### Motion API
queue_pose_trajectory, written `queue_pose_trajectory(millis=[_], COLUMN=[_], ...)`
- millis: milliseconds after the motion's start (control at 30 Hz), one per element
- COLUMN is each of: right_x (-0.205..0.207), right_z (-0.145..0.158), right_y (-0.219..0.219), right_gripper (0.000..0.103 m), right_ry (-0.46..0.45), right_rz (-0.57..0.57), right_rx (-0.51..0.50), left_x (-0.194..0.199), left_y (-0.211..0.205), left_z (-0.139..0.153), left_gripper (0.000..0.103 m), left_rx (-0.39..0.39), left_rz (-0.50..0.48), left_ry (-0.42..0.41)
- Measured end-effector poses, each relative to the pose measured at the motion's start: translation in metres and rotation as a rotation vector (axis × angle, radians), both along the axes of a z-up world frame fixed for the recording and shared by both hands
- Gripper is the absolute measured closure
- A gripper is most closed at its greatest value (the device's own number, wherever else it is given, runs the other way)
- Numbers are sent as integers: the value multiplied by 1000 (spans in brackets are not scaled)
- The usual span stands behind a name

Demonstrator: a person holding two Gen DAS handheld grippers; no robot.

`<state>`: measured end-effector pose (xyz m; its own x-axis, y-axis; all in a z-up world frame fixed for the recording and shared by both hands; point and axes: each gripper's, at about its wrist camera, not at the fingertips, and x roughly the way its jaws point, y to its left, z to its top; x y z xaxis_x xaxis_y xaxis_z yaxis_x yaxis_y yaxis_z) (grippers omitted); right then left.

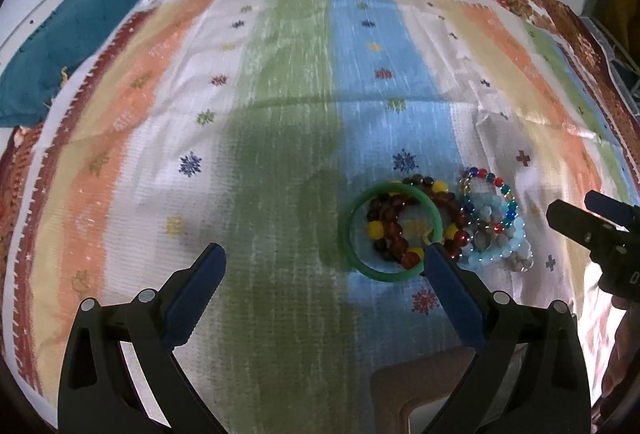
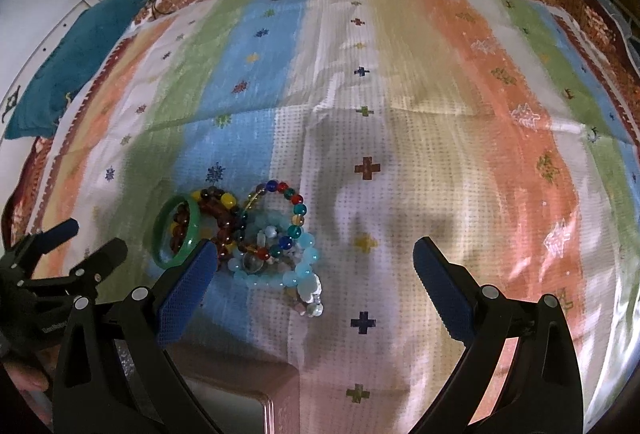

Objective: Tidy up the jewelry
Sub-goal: 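Lower left tool to the green jade bangle while right tool approaches the dark bead bracelet, then close left tool on the green bangle while right tool closes on the dark bead bracelet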

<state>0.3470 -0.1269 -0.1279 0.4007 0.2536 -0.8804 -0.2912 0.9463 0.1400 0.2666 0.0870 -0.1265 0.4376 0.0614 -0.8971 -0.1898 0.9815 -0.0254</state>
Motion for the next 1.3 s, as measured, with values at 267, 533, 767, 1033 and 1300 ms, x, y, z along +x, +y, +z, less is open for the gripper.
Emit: queue_pose_trajectory(millis=[267,533,767,1033,1300], right_x=[14,24,34,40,42], right_z=[-14,-19,-33,-45,-48], right_y=[5,7,10,16,10], right_gripper=[4,4,27,50,74], right_ry=[29,42,77,88,91], right_rz=[6,7,10,26,21], right_rx=[-8,6,15,-17,-26], left_x=[10,20,23,22,16], left_y=[9,17,17,14,24], left_z=[-21,-36,-47,-51,-53], left_gripper=[16,27,34,46,83], left_rx=[-23,-19,-15,24,35], left_rz=[12,28,15,4,57], left_ry=[59,92,111,112,94])
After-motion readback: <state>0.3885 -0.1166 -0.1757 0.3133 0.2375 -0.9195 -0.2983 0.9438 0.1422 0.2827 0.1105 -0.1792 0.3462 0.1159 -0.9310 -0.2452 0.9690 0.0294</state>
